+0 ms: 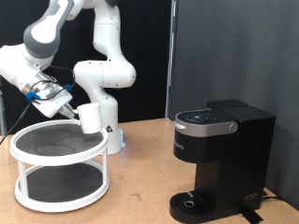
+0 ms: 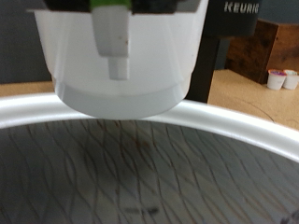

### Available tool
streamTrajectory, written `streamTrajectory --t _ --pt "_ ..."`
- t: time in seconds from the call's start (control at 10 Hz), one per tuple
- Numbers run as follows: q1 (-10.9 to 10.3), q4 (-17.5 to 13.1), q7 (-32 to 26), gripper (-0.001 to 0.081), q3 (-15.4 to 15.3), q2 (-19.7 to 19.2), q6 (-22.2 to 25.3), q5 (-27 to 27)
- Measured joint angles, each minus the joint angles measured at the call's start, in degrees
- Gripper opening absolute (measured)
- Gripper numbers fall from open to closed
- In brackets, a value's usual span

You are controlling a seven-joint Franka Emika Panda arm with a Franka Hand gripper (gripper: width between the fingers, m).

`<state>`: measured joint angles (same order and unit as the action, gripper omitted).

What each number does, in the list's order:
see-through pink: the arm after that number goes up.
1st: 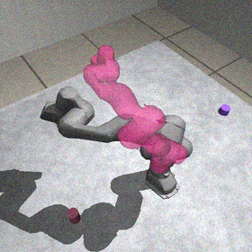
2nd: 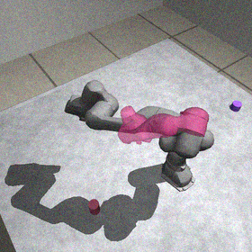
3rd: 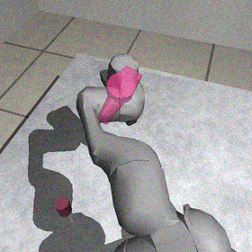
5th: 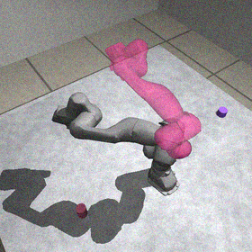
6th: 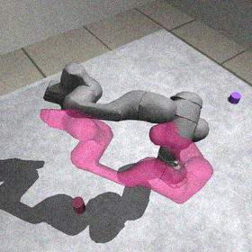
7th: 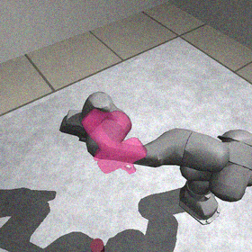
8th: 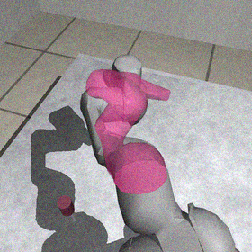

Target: Make a cup of coffee with the keurig machine

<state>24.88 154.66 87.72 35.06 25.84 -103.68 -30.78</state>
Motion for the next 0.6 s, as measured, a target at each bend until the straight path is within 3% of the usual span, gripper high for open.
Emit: streamTrajectory --t 0.3,0.6 --pt "1.5 -2.0 2.6 0.0008 0.0 2.2 5.8 3.2" --pt "1.3 -0.9 4.5 0.0008 -1.1 2.2 4.3 1.1"
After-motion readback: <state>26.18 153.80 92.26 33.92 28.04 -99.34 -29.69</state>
